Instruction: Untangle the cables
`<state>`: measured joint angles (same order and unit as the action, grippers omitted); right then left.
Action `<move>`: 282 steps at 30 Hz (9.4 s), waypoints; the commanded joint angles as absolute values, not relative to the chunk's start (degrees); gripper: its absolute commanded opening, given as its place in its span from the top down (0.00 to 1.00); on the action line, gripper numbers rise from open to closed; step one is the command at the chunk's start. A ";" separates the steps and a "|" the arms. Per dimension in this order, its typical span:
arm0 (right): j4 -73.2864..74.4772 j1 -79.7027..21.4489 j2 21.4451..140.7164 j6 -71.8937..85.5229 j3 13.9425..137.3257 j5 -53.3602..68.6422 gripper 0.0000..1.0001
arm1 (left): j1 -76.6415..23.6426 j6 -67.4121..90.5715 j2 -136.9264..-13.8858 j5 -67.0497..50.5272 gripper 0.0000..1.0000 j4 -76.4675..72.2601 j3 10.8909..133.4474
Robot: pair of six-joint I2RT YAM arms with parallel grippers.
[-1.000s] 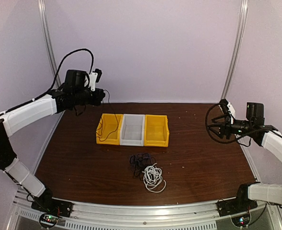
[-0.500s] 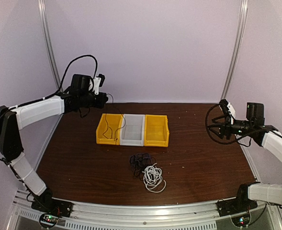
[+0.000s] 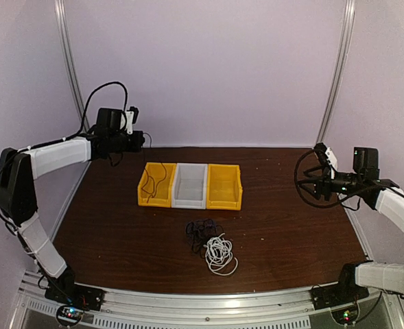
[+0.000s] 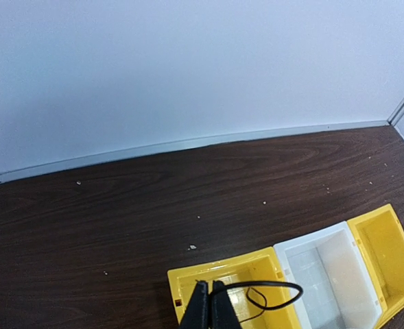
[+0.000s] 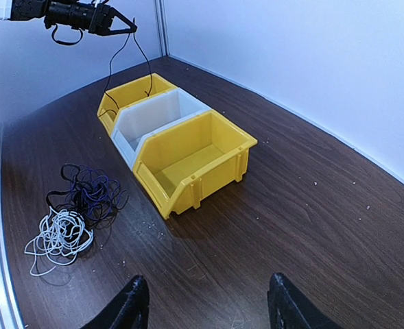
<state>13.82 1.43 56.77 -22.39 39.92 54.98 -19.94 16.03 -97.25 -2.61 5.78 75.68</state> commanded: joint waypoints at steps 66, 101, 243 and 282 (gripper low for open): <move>15.45 1.41 57.13 -25.05 40.47 53.09 0.38 | -25.49 24.44 -118.39 1.11 1.00 21.78 89.43; 15.56 1.41 57.32 -25.29 40.43 52.91 0.38 | -25.95 21.39 -101.51 0.02 0.52 31.12 83.55; 28.27 -40.37 86.93 -33.62 63.02 37.83 0.51 | -45.62 26.01 -94.76 -20.72 0.61 2.04 52.76; 14.83 -40.42 89.08 -26.59 59.79 41.77 0.39 | -45.61 28.72 -95.91 -32.43 1.00 -1.94 55.55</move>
